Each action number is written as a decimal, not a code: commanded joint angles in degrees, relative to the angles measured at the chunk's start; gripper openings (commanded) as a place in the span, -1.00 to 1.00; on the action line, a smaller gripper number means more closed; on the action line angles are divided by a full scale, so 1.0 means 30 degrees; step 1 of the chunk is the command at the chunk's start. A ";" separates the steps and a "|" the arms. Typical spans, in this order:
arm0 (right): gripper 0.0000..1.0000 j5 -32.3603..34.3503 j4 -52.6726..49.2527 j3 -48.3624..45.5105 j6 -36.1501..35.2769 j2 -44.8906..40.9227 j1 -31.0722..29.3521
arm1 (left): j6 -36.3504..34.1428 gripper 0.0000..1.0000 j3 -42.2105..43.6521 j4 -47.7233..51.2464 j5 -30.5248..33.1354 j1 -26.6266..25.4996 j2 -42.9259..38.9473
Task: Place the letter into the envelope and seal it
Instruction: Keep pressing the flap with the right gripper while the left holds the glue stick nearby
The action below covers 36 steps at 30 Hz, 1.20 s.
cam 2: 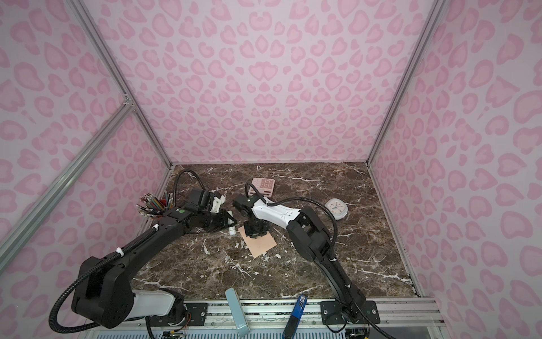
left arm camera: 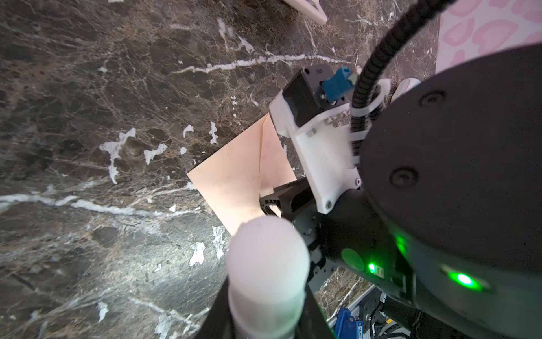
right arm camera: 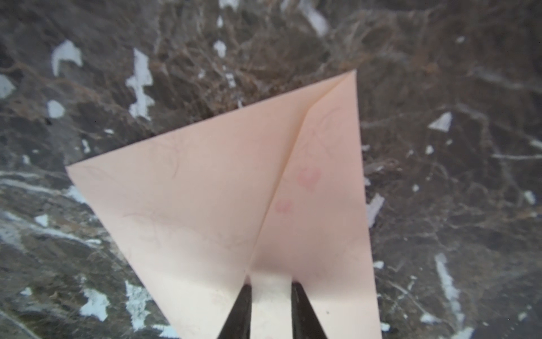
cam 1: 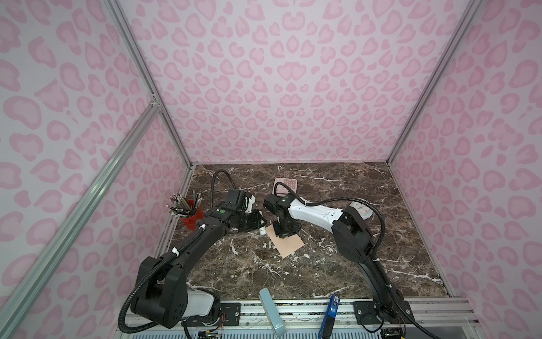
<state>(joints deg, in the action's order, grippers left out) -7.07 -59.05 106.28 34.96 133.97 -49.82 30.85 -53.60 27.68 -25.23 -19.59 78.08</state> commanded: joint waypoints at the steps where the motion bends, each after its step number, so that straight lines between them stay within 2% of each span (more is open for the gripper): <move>1: -0.48 -0.4242 0.1632 -0.0712 0.0205 0.2913 -0.0432 | -0.0263 -0.92 0.0023 0.0214 0.0098 0.0028 -0.0217; 12: -0.89 -0.3756 0.0824 -0.0409 -0.0055 0.1365 -0.0405 | -0.0294 -0.92 0.0173 0.0245 0.0187 0.0051 -0.0273; 15: -0.93 -0.3737 0.0756 -0.0526 -0.0081 0.0971 -0.0385 | -0.0191 -0.92 0.0290 0.0148 0.0158 0.0057 -0.0277; 18: -0.92 -0.3737 0.0868 -0.0909 -0.0027 0.0413 -0.0385 | -0.0180 -0.92 0.0327 0.0215 0.0155 0.0053 -0.0348; 25: -0.56 -0.3290 0.0811 -0.1557 -0.0023 -0.1363 -0.0243 | -0.0074 -0.92 0.0202 0.0633 0.0324 0.0056 -0.0918; 36: -0.52 -0.2400 0.0384 -0.1896 -0.0356 -0.3595 0.0717 | -0.0022 -0.92 0.0143 0.0886 0.0443 0.0057 -0.1104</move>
<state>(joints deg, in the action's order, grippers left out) -15.51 -56.75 100.51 34.81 123.57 -47.88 31.07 -52.73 30.22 -24.01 -19.55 74.72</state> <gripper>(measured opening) 0.241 0.267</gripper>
